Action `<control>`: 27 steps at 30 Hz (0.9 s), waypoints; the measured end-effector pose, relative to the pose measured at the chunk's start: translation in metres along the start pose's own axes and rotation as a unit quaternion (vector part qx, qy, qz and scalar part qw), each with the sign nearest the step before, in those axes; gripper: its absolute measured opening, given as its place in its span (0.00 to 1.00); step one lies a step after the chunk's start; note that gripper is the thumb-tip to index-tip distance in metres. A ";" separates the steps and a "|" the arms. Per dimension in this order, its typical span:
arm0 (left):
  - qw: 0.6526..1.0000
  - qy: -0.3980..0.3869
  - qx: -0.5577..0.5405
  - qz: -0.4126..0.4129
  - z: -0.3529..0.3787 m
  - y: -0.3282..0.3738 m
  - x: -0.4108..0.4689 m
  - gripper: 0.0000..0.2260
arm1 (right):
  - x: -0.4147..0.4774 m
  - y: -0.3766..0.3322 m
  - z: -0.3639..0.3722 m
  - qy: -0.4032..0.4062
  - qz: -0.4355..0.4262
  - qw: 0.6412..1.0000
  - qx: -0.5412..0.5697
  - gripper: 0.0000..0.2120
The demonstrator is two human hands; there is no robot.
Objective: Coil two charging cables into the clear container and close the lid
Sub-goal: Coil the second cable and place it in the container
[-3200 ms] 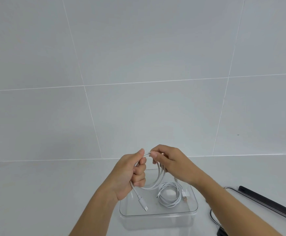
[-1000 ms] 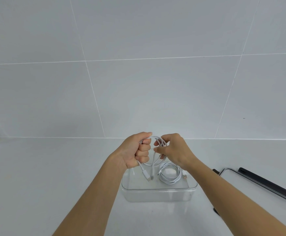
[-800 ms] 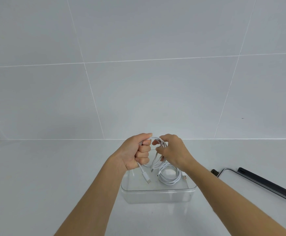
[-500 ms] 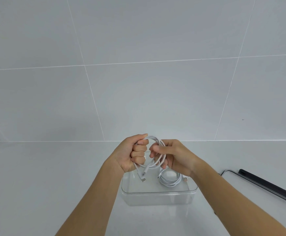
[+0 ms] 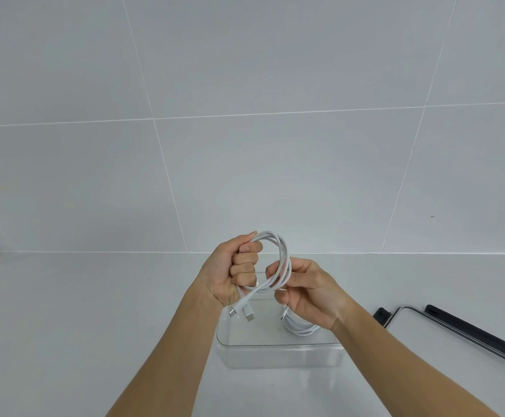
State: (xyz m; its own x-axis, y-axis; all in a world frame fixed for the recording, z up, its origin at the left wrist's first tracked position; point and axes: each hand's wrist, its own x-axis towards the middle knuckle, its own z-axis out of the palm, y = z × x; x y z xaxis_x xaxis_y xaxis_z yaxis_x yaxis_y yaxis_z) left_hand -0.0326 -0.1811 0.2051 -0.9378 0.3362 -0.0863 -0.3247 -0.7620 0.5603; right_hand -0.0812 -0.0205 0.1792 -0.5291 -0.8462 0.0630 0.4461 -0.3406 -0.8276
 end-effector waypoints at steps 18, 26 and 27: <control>0.981 0.186 0.047 0.028 0.025 0.001 -0.004 0.21 | 0.010 0.021 0.023 0.282 -0.179 0.935 -0.122 0.10; 0.959 0.250 0.132 0.023 0.019 -0.008 0.001 0.18 | 0.013 0.022 0.008 0.366 -0.142 0.886 -0.245 0.14; 0.957 0.252 0.144 0.023 0.019 -0.008 0.002 0.17 | 0.012 0.022 0.003 0.360 -0.153 0.871 -0.298 0.13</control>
State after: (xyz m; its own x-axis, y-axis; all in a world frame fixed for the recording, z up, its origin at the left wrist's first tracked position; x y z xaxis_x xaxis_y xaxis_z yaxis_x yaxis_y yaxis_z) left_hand -0.0291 -0.1637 0.2157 -0.9138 -0.0590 -0.4018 -0.3025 -0.5613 0.7703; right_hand -0.0753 -0.0397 0.1632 -0.9683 -0.2048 0.1432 -0.1357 -0.0503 -0.9895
